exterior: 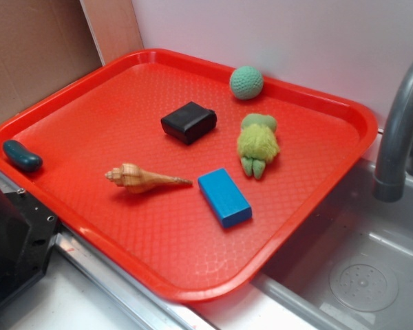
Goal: Grab the blue block.
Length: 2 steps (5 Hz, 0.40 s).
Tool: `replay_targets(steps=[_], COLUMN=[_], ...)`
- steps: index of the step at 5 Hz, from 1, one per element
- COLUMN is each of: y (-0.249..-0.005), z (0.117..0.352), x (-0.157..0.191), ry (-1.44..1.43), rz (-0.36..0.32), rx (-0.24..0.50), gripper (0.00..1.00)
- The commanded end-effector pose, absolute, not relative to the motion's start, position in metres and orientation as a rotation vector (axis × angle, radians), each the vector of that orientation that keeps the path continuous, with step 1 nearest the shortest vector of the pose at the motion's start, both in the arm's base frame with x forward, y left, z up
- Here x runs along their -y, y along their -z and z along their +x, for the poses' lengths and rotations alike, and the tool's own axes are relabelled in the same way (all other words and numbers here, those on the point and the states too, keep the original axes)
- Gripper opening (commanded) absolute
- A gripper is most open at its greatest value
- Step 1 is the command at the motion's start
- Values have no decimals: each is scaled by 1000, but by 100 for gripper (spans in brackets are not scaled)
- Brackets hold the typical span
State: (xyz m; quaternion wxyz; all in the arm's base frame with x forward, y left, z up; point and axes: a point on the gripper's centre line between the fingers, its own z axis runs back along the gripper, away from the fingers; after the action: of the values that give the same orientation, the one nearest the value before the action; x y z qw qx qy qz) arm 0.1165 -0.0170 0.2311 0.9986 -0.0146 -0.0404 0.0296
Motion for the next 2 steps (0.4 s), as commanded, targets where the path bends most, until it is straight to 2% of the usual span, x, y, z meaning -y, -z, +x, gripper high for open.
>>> replay_targets(steps=[1, 2], y=[-155, -141], z=[179, 191], x=[93, 108], ry=[-364, -380], rz=[-106, -156], rx=[128, 81], gripper=[100, 100])
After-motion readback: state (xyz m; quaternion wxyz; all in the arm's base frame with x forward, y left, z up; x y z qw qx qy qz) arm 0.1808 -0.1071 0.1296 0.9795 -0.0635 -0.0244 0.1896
